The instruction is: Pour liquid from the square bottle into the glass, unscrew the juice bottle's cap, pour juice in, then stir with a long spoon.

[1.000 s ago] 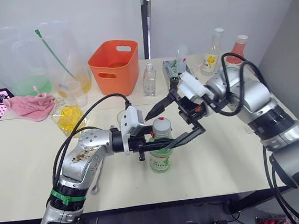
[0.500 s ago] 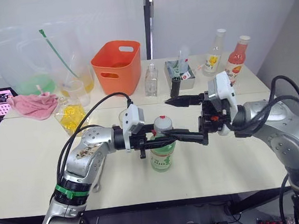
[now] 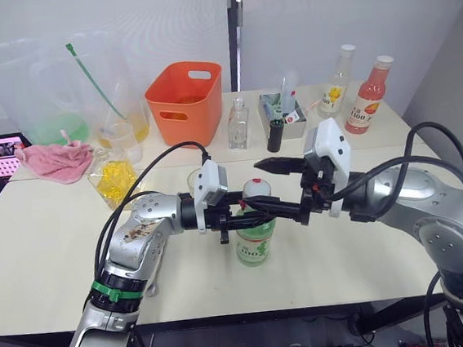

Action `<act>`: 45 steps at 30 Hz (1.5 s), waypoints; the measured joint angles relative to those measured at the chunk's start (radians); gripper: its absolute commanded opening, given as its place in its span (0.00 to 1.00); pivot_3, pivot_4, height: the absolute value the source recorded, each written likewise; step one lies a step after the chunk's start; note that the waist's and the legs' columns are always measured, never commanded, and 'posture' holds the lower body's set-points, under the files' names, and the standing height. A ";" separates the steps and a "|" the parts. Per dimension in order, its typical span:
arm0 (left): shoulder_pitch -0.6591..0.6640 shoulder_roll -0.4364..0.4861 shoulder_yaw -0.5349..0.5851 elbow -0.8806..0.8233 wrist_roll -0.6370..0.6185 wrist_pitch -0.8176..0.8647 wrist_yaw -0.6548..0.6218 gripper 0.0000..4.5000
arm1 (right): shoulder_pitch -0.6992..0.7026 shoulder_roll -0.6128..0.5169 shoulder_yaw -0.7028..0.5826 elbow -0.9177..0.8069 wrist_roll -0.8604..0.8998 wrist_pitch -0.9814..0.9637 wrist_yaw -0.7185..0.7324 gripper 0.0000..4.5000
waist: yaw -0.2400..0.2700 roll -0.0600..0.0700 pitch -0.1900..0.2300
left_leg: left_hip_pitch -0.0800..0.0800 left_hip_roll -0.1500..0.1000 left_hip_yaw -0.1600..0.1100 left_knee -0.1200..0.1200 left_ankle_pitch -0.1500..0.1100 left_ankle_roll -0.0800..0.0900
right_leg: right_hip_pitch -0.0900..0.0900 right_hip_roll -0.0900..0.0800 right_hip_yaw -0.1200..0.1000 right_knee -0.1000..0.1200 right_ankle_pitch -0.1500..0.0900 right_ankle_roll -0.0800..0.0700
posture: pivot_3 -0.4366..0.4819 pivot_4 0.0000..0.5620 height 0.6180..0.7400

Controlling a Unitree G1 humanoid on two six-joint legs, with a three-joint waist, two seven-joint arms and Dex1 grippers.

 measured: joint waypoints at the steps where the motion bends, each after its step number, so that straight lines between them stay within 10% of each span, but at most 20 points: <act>1: 0.000 0.000 0.000 0.000 0.001 0.000 0.000 0.31 | 0.000 0.000 0.000 -0.004 0.005 0.005 0.000 0.44 | 0.000 0.000 0.000 | 0.000 0.000 0.000 0.000 0.000 0.000 | 0.000 0.000 0.000 0.000 0.000 0.000 | 0.48 0.27 1.00; 8: 0.004 0.001 0.000 -0.009 0.002 0.001 0.001 0.31 | -0.006 -0.016 0.011 0.018 -0.006 -0.026 0.073 0.38 | 0.000 0.000 0.000 | 0.000 0.000 0.000 0.000 0.000 0.000 | 0.000 0.000 0.000 0.000 0.000 0.000 | 0.48 0.27 1.00; 22: 0.049 0.039 0.032 -0.100 0.009 0.048 0.037 0.31 | -0.404 0.102 0.265 0.773 -0.301 -0.611 0.957 0.38 | -0.023 0.000 0.000 | 0.002 0.002 0.000 0.000 0.000 0.000 | 0.000 0.002 0.000 0.001 0.000 0.000 | 0.48 0.27 1.00; 24: 0.050 0.042 0.036 -0.101 0.009 0.054 0.045 0.31 | -0.450 0.105 0.304 0.831 -0.298 -0.646 0.981 0.38 | -0.026 0.000 0.000 | 0.003 0.002 0.000 0.000 0.000 0.000 | 0.000 0.001 0.000 0.001 0.000 0.000 | 0.48 0.27 1.00; 31: 0.050 0.033 0.034 -0.125 0.008 0.086 0.078 0.31 | -0.552 0.091 0.483 0.943 -0.222 -0.707 0.982 0.98 | -0.031 0.000 0.000 | 0.002 0.001 0.000 0.000 0.000 0.000 | -0.001 0.001 0.000 0.003 0.000 -0.001 | 0.48 0.27 1.00; 40: 0.058 0.031 0.031 -0.127 -0.006 0.084 0.090 0.31 | -0.410 0.000 0.295 0.839 -0.222 -0.686 0.967 0.99 | -0.011 0.000 0.000 | 0.000 0.001 0.000 0.000 0.000 0.000 | -0.002 0.000 -0.001 0.001 0.001 0.000 | 0.48 0.27 1.00; 45: 0.051 0.026 0.026 -0.117 -0.006 0.080 0.090 0.31 | -0.218 -0.054 0.096 0.561 -0.162 -0.496 0.709 0.99 | -0.007 0.000 0.000 | 0.000 0.001 0.000 -0.001 0.000 0.000 | -0.002 0.000 0.000 0.001 0.001 0.000 | 0.48 0.27 1.00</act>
